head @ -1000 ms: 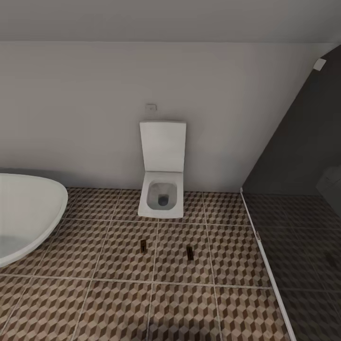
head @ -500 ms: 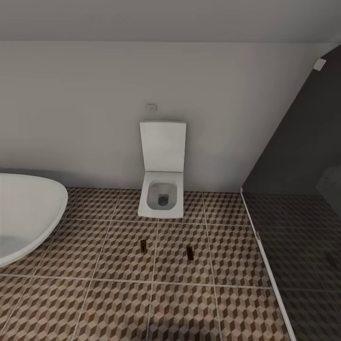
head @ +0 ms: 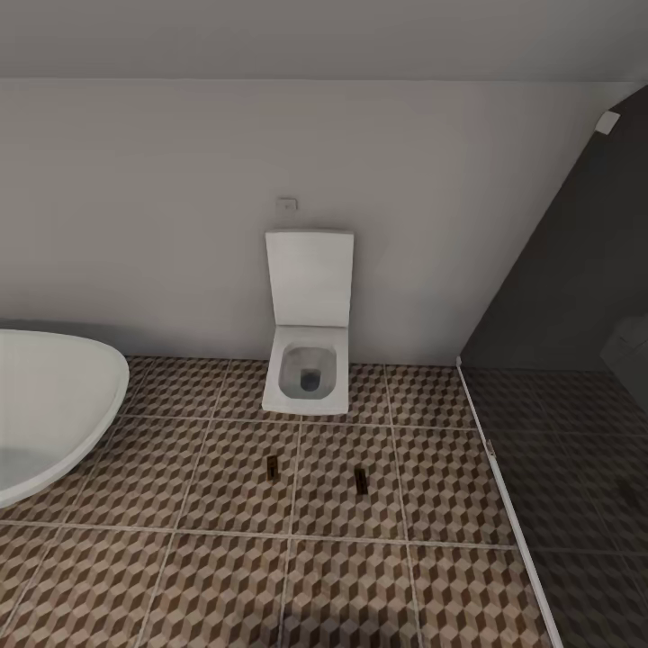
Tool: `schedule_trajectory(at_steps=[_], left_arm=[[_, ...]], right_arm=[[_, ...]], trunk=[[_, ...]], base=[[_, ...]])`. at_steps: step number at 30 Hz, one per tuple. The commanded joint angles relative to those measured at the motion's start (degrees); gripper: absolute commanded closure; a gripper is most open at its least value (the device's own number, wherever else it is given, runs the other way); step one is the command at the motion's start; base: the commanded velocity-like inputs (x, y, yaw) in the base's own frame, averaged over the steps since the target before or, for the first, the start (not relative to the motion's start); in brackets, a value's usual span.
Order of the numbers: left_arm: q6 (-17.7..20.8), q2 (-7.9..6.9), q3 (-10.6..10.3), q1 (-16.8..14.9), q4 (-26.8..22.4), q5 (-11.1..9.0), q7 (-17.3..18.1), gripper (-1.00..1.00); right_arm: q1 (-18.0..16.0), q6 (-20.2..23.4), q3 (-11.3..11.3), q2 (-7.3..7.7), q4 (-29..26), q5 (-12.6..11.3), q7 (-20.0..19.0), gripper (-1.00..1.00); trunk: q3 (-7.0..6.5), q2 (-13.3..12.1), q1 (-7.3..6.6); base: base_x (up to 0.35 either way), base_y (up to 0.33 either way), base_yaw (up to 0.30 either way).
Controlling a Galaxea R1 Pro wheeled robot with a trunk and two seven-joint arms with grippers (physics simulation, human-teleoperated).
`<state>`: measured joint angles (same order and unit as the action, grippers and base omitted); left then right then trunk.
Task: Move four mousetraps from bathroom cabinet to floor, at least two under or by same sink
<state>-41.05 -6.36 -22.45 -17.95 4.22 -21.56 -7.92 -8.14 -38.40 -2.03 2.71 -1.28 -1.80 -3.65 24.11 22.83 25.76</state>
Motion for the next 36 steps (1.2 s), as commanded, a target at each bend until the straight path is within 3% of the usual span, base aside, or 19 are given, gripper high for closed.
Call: schedule_trajectory(at_steps=[1,36], left_arm=[[-0.25,0.03,-0.49,-0.07,0.18,-0.15,-0.25,-1.0],[-0.25,0.04,-0.49,-0.07,0.18,-0.15,-0.25,-1.0]], right_arm=[[-0.03,-0.19,-0.16,0.02,0.05,-0.22,-0.22,-1.0],[-0.03,-0.19,-0.17,0.02,0.04,-0.22,-0.22,-1.0]], trunk=[[0.08,0.09,0.03],[0.08,0.09,0.03]], base=[[0.0,0.0,0.0],[0.0,0.0,0.0]])
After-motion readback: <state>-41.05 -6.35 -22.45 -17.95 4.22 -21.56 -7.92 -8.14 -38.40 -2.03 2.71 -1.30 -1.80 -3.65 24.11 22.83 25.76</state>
